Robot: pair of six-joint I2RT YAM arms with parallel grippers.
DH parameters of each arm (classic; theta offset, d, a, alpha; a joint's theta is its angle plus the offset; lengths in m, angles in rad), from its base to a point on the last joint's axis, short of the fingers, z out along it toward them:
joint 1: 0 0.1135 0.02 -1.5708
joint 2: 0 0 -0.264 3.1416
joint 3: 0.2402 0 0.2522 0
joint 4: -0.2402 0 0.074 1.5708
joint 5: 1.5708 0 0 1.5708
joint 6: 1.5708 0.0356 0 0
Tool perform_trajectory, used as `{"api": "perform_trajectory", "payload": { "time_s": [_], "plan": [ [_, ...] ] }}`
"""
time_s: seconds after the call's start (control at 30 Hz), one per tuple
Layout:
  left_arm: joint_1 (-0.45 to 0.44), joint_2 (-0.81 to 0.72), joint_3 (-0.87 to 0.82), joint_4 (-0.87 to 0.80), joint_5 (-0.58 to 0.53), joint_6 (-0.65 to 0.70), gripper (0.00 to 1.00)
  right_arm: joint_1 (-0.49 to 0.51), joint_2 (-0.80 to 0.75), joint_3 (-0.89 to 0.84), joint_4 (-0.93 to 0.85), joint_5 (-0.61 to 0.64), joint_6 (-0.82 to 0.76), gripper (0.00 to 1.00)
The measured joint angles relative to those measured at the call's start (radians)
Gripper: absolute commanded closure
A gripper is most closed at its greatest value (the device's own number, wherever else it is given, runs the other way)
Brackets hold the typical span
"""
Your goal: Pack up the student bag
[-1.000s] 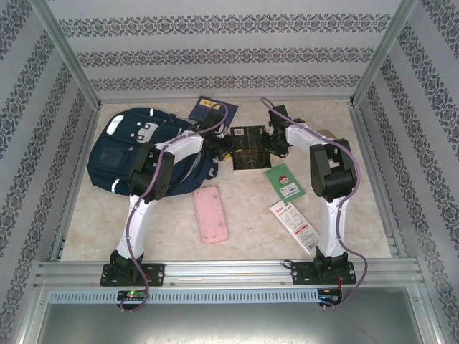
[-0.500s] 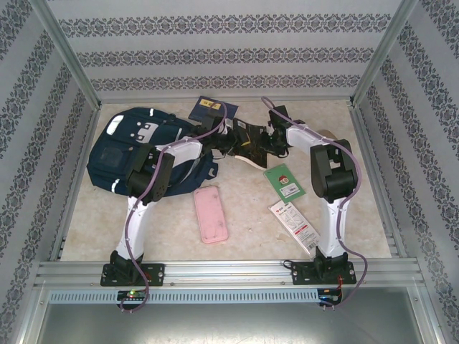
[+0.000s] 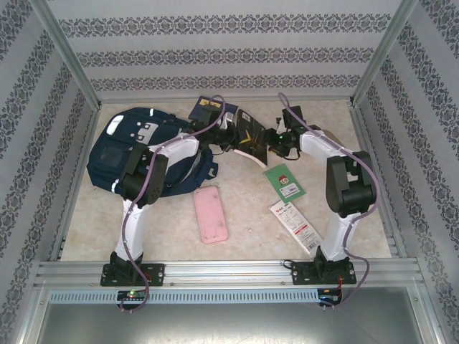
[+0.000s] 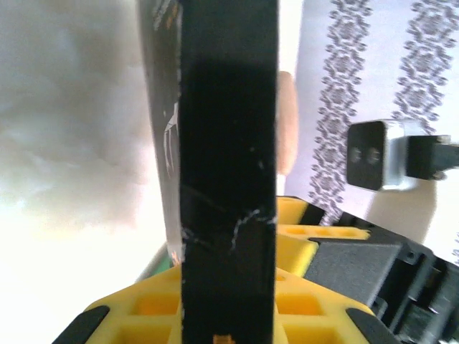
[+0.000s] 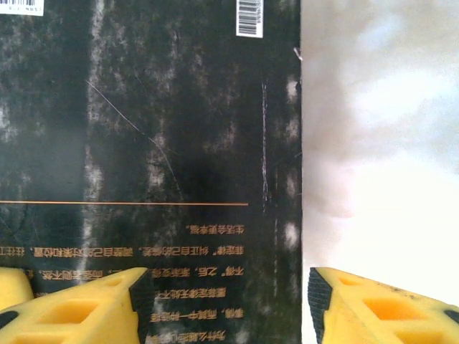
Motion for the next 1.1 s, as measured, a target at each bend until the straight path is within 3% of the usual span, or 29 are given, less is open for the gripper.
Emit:
{"api": "perform_trajectory", "payload": {
  "time_s": [0.47, 0.6, 0.93, 1.03, 1.1],
  "plan": [
    [0.031, -0.087, 0.000, 0.055, 0.174, -0.013, 1.00, -0.109, -0.087, -0.179, 0.402, -0.318, 0.262, 0.35],
    [0.035, -0.089, 0.000, 0.104, 0.190, -0.031, 1.00, -0.113, -0.066, -0.192, 0.557, -0.391, 0.374, 0.32],
    [0.038, -0.090, 0.000, 0.123, 0.196, -0.046, 1.00, -0.114, 0.010, -0.244, 0.905, -0.504, 0.644, 0.37],
    [0.038, -0.090, 0.000, 0.128, 0.207, -0.046, 1.00, -0.113, 0.014, -0.244, 0.982, -0.526, 0.707, 0.25],
    [0.038, -0.090, -0.001, 0.138, 0.217, -0.049, 1.00, -0.113, 0.014, -0.244, 1.019, -0.541, 0.726, 0.25]
  ]
}}
